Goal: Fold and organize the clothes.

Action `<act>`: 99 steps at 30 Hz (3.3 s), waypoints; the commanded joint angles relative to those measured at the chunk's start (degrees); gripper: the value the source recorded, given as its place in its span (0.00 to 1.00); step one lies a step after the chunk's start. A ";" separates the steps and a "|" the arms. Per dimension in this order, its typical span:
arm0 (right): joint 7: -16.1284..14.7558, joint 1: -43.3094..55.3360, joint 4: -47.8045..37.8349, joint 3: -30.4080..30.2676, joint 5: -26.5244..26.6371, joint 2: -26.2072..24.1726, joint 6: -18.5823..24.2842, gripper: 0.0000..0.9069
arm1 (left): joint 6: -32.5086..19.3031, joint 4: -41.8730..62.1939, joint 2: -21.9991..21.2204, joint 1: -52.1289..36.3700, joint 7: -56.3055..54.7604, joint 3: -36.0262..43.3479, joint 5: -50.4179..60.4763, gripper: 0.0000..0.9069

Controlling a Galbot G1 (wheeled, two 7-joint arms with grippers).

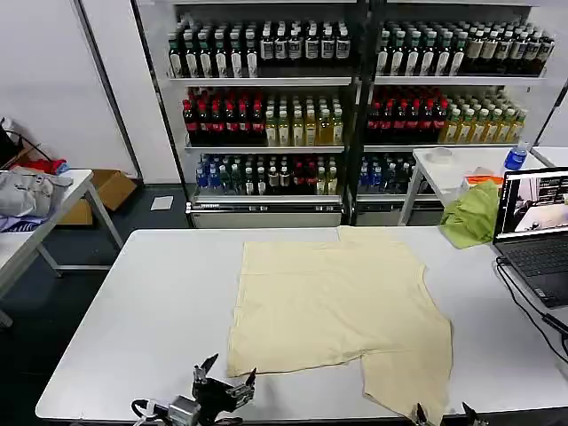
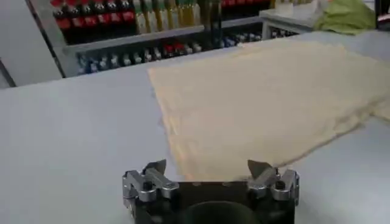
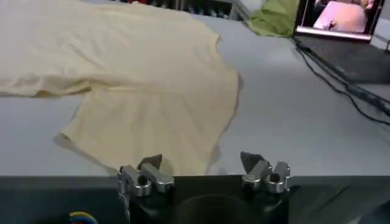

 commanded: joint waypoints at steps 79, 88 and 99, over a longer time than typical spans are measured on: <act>2.31 26.60 -5.04 0.80 15.64 -14.98 2.39 0.00 | -2.80 -0.31 6.75 -7.70 2.37 -4.71 -9.32 0.01; 2.26 34.92 -11.32 -2.77 16.31 -17.54 0.90 0.00 | -2.75 7.65 8.02 -17.62 2.62 0.93 -9.11 0.01; 1.49 41.61 -16.59 -7.97 15.62 -19.15 -0.79 0.00 | -3.15 15.96 7.94 -27.02 2.64 5.61 -8.90 0.01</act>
